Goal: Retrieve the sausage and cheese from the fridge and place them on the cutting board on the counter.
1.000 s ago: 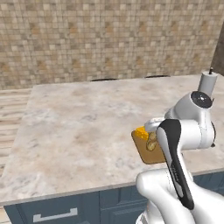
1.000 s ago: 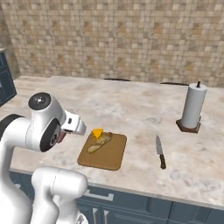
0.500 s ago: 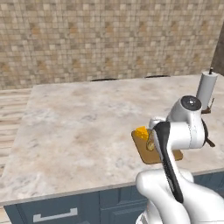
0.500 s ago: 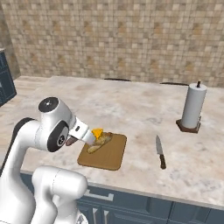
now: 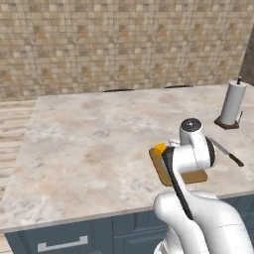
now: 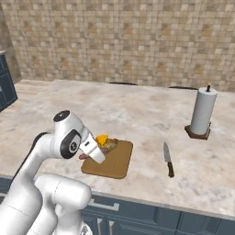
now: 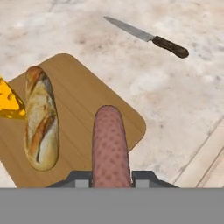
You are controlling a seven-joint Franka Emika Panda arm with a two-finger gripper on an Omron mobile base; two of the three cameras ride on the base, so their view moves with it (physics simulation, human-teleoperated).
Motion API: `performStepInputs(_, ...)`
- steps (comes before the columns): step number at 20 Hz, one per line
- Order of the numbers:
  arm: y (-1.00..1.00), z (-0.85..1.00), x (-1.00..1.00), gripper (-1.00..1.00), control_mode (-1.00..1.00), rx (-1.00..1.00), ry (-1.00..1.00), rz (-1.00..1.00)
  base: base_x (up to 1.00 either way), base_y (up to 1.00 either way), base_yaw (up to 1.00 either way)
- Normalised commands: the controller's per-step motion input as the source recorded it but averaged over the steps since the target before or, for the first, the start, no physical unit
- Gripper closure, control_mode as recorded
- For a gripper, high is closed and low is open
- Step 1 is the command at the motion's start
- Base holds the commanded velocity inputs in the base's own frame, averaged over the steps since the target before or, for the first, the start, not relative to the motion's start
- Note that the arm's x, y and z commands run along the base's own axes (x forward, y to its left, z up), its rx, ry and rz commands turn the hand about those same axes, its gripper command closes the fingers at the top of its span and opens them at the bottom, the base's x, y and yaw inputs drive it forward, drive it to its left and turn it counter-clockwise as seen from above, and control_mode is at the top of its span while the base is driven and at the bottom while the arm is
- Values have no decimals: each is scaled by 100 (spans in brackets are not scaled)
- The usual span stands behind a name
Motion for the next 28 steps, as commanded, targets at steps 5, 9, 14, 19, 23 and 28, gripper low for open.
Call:
performStepInputs(5,-39,-44,57,100,-100,0,41,-2,0,0,0)
performStepInputs(9,-16,-49,50,100,-100,0,19,-1,0,0,0)
performStepInputs(14,-12,-42,49,100,-100,3,18,-4,0,0,0)
performStepInputs(19,-11,-35,18,100,-100,7,4,-10,0,0,0)
performStepInputs(23,-8,-40,1,100,-100,5,0,-16,0,0,0)
performStepInputs(28,-1,-44,-9,100,-100,9,0,-17,0,0,0)
